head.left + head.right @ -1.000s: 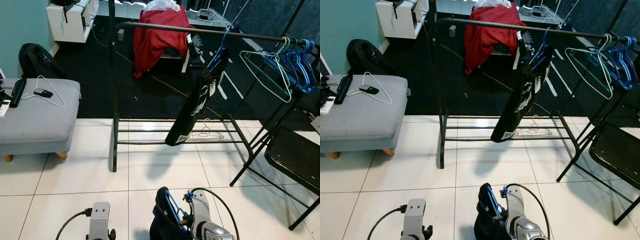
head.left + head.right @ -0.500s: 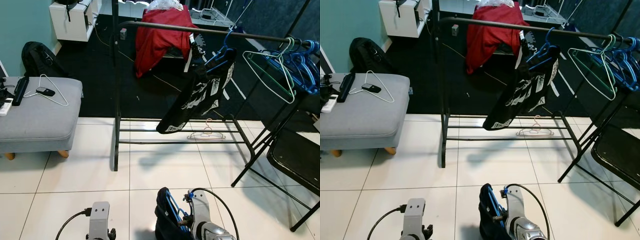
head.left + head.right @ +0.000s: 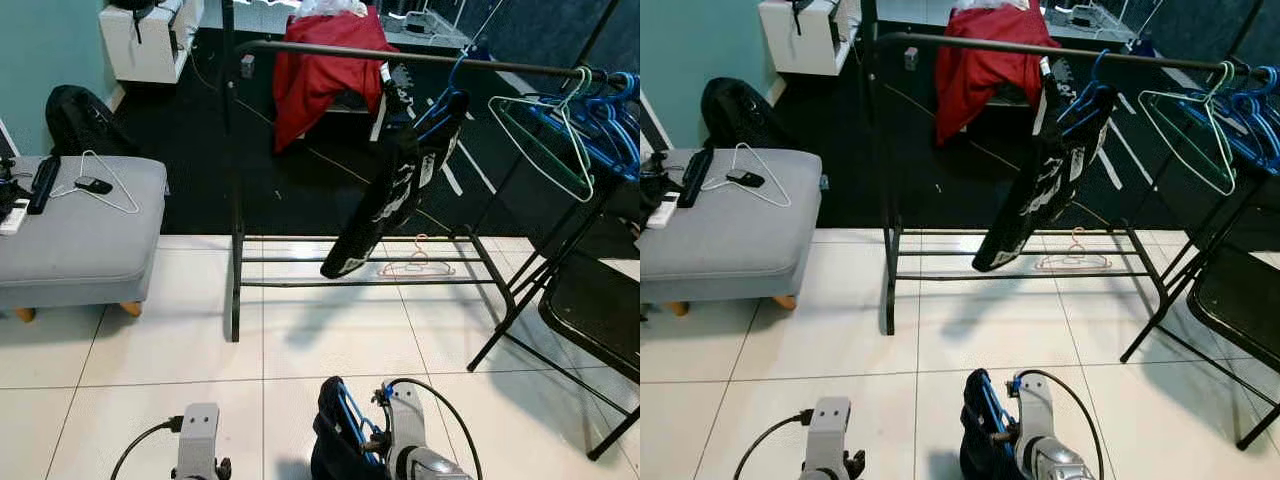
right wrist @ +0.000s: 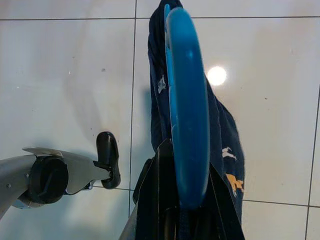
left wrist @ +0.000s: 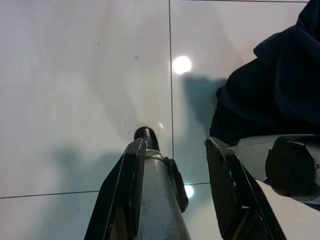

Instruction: Hang hanger

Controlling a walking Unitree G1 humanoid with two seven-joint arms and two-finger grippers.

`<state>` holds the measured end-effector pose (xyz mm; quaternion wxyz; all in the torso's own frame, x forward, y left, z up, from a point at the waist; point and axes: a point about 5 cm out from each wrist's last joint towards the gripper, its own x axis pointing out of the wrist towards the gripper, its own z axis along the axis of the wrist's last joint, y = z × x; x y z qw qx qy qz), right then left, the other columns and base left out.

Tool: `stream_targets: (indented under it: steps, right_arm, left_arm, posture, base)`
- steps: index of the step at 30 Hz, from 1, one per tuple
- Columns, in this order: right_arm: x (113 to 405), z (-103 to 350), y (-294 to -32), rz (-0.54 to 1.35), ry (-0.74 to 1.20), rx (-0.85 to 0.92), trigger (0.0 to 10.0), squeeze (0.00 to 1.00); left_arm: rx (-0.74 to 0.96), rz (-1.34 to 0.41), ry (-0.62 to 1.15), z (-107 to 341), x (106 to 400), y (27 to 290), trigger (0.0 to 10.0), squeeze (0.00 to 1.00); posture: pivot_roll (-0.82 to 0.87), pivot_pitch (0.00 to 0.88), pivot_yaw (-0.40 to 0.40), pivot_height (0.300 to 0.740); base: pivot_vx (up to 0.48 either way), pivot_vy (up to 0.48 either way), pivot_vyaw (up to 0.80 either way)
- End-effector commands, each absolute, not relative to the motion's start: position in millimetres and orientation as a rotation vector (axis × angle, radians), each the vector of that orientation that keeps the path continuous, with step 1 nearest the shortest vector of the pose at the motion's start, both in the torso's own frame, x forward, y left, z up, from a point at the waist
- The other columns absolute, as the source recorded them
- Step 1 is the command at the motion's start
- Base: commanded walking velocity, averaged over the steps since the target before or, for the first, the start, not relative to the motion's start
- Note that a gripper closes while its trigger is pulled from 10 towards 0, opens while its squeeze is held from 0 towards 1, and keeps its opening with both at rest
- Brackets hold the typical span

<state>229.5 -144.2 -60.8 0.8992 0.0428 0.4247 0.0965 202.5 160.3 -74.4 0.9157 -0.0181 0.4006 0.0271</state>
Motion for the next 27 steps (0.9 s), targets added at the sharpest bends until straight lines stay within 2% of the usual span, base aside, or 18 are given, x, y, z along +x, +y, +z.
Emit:
stream_targets:
  steps: [1,15,27]
  right_arm:
    - [222.9,-65.1,-140.6,0.196,0.900,0.117,10.0,0.00]
    - [221.1,-66.3,-140.7,0.193,0.906,0.109,10.0,0.00]
    - [217.8,-68.4,-142.6,0.186,0.914,0.099,10.0,0.00]
  left_arm:
    - [-0.029,0.051,0.856,-77.8,197.2,161.3,10.0,0.00]
    - [-0.027,0.047,0.856,-77.6,197.4,162.4,10.0,0.00]
    - [-0.019,0.037,0.805,-70.5,208.9,165.2,10.0,0.00]
  posture:
    - [-0.04,0.087,-0.080,0.740]
    - [-0.04,0.057,-0.080,0.740]
    - [-0.03,0.020,-0.073,0.740]
  base:
    - [0.000,0.000,0.00]
    - [0.000,0.000,0.00]
    - [0.000,0.000,0.00]
